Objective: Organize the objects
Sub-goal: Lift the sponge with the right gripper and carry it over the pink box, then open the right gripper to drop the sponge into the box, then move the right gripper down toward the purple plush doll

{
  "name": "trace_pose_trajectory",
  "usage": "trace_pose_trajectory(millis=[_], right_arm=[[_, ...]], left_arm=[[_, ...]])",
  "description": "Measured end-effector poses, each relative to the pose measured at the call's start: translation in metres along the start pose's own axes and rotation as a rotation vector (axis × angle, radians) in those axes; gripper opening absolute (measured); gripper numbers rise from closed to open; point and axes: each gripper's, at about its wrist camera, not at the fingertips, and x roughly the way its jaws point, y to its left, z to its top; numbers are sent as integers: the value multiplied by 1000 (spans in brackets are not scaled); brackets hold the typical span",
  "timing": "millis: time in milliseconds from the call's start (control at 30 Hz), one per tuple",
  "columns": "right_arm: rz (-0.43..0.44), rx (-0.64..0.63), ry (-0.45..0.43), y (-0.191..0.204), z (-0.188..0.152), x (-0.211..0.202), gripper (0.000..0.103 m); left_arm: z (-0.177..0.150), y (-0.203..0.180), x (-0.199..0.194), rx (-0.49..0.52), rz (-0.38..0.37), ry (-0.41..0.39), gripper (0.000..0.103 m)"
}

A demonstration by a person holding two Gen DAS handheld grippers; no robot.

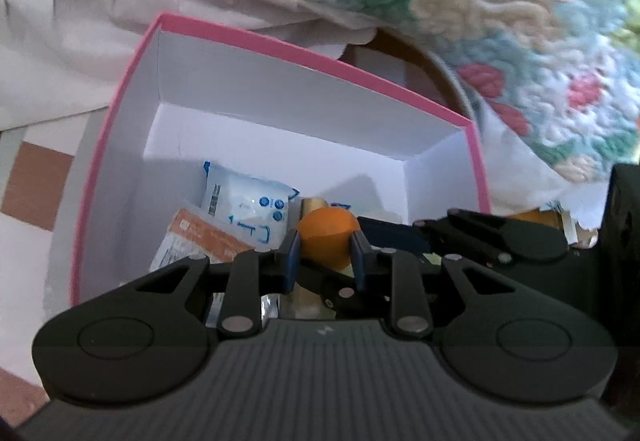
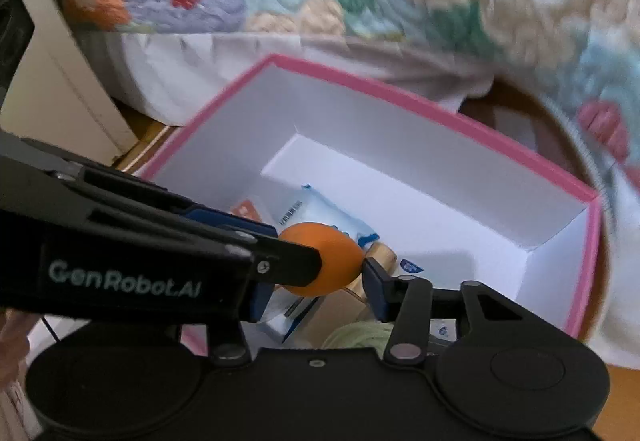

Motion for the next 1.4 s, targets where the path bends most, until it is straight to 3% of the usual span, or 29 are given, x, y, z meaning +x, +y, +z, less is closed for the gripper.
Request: trace_pose_trajectory(millis=[200,400,500,533,667,900,1400], right_arm=[[74,105,-20,-21,-4,11,56],[69,60,-14,-11,-6,19,55],[65,89,-40,-10,-8,15,55],[62,100,-53,-9,-9,12,56],[55,126,-123,1,-19,-17,58],[13,137,-232,22,-44,-75,72],[-56,83,-298,76,-62,-203,77]], left_arm=[[1,6,18,-13,12,3,26],[-6,10,18,1,53,-11,27],[-8,9,4,15,66,-41,31],[-9,9,-2,15,65,-48,37],[-14,10,-34,18,96,-73,45],[-34,2,-90,58,177,-102,53],[-79,-52,-184,179,254,-81,63]])
